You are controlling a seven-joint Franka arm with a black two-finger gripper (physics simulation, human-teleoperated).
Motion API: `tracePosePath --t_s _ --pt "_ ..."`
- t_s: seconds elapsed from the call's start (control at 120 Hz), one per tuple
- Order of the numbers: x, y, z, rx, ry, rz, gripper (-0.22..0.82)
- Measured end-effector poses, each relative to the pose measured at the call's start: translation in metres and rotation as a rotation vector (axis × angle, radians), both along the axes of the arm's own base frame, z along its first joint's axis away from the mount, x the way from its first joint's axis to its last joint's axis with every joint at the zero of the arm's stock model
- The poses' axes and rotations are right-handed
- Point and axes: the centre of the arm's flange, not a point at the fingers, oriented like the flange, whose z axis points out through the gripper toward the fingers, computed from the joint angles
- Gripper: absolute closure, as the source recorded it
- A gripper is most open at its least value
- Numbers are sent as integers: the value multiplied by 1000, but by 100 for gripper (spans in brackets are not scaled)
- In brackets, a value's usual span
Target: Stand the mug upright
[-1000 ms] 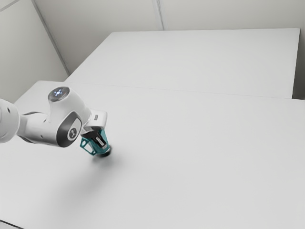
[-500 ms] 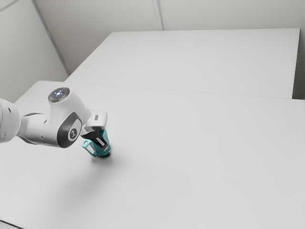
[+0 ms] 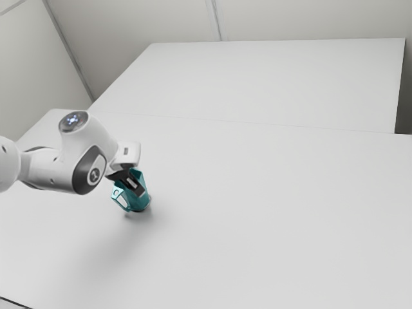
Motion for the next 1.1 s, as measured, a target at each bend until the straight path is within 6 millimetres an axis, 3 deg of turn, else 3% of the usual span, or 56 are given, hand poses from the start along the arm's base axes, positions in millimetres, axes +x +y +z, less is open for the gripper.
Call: tracePosePath --t_s 0.2,0.408,0.567,0.7,0.783,0.867,0.967,1.1 --pt "-1 -3 29 17 -46 2 32" --pt "10 -15 84 0 -127 12 27" --pt "48 -30 163 -66 -178 22 19" --pt "115 -43 219 -124 -97 0 10" --pt "149 -48 227 -128 -3 9 7" --pt "166 -53 234 -110 77 33 5" --pt "167 -53 242 -96 167 81 3" --pt "158 -52 237 -92 270 135 2"
